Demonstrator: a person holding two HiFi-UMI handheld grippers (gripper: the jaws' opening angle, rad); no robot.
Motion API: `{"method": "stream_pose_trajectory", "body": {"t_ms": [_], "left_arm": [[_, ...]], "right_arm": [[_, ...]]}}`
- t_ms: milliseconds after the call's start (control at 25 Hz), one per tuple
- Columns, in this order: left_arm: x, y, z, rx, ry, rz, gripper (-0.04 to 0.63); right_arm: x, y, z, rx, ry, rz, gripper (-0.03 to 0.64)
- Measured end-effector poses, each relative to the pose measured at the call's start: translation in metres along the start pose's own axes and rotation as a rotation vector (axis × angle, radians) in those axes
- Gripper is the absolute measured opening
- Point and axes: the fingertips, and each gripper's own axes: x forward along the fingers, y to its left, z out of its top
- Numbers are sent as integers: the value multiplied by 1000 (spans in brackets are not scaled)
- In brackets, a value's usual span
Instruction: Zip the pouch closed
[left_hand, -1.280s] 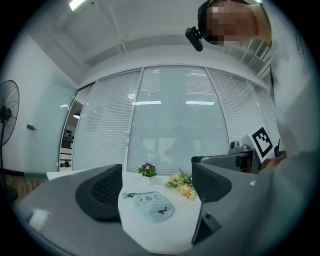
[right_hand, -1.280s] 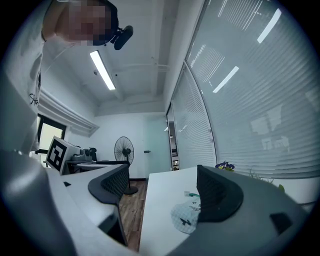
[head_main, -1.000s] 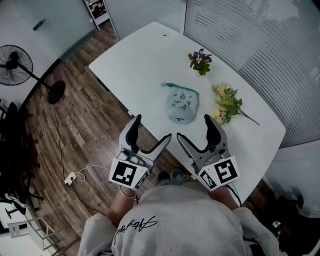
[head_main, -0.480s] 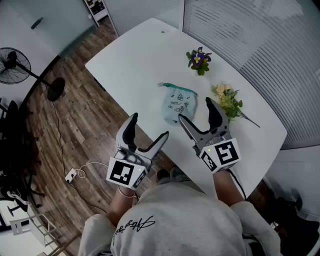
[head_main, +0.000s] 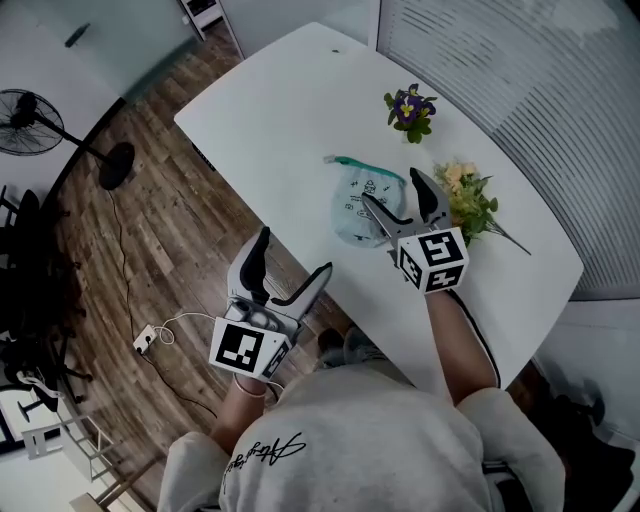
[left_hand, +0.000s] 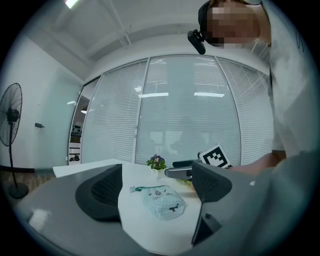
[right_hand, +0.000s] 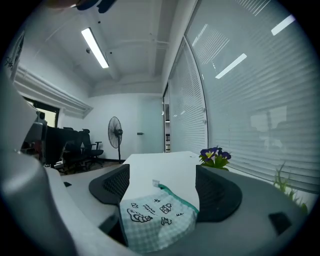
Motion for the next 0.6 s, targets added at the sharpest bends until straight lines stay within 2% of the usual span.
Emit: {"method": "stream_pose_trajectory", "body": {"t_ms": [600], "left_arm": [[-13, 10, -9, -15, 14, 44, 420]], "right_arm": [[53, -31, -74, 31, 219, -45, 397]]}}
